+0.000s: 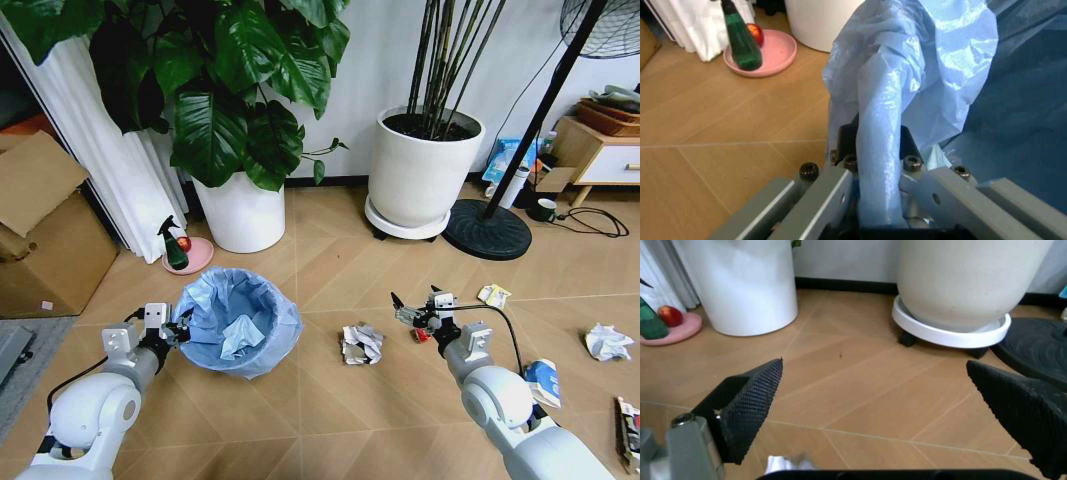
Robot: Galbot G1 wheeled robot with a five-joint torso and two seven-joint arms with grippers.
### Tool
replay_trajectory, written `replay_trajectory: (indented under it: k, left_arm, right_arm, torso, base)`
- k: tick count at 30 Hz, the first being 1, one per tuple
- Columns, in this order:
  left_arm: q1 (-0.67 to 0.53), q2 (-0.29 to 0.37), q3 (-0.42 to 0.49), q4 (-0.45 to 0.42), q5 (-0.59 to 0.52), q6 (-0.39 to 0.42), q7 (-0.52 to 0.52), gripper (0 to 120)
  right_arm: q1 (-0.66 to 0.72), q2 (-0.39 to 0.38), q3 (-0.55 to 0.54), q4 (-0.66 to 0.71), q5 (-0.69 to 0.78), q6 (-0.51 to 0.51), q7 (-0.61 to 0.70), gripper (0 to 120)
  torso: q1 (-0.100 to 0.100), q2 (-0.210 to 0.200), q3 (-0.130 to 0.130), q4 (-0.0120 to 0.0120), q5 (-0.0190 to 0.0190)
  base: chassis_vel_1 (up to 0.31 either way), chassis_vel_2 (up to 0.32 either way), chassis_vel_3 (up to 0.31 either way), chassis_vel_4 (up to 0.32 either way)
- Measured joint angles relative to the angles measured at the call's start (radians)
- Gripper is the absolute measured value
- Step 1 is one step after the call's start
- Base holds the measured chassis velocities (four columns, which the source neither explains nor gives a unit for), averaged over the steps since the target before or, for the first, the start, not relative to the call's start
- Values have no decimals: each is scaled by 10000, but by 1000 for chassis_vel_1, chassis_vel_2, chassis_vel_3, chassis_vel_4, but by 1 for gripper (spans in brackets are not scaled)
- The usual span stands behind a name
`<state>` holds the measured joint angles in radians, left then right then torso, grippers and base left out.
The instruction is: Pick up the trash bin and place the garbage on the floor into it.
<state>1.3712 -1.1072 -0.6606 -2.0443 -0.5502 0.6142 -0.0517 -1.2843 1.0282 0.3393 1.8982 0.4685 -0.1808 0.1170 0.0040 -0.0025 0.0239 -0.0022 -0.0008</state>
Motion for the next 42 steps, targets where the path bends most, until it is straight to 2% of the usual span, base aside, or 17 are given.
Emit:
replay_trajectory:
  k: [30,39,42]
  left_arm:
    - [115,-34,26,-78,48,0,-7,0]
    - [-8,69,-56,13,-5,12,-43,0]
    - [-182,143,-27,226,-72,32,-37,0]
  right_arm:
    - [201,31,-300,-445,-160,220,-337,100]
    - [1268,-218,-1173,-1821,-23,299,-1530,100]
    - [1795,-359,-1854,-2599,62,384,-2071,100]
  torso:
    - [1,0,0,-2,1]
    - [0,0,0,2,-1]
    - [1,0,0,-2,-1]
  base:
    - [-66,-73,69,74]
    - [0,0,0,0]
    - [0,0,0,0]
